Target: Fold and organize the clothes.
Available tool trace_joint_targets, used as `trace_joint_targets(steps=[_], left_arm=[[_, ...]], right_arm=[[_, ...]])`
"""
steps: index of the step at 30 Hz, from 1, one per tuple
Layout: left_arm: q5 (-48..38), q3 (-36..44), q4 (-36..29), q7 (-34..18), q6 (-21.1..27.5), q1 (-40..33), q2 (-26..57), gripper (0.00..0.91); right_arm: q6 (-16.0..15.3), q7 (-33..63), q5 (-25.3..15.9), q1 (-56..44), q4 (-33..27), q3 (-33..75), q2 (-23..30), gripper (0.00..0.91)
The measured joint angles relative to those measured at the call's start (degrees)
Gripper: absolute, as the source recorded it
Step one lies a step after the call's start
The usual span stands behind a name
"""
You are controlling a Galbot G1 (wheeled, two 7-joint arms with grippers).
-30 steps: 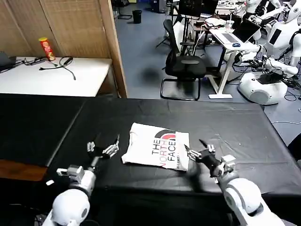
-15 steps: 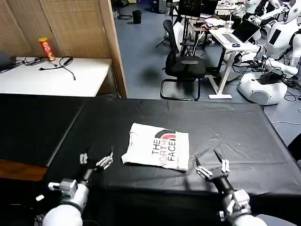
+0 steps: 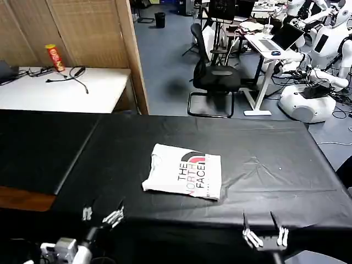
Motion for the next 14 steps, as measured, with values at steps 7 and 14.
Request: trace_joint_targets(steps=[7,14], left_arm=[[-1.3,-1.6,-2.0,-0.4,2.1,2.7,0.2,0.878],[-1.4,-1.9,-2.3,-0.4,2.3,3.1,0.3,0.878]], right_arm=[[-1.6,1.7,0.5,-4.9,1.5,-1.5,0.5,0.878],[-1.8,1.8,0.5,-6.1,1.7,-1.7,0.6,0.878]])
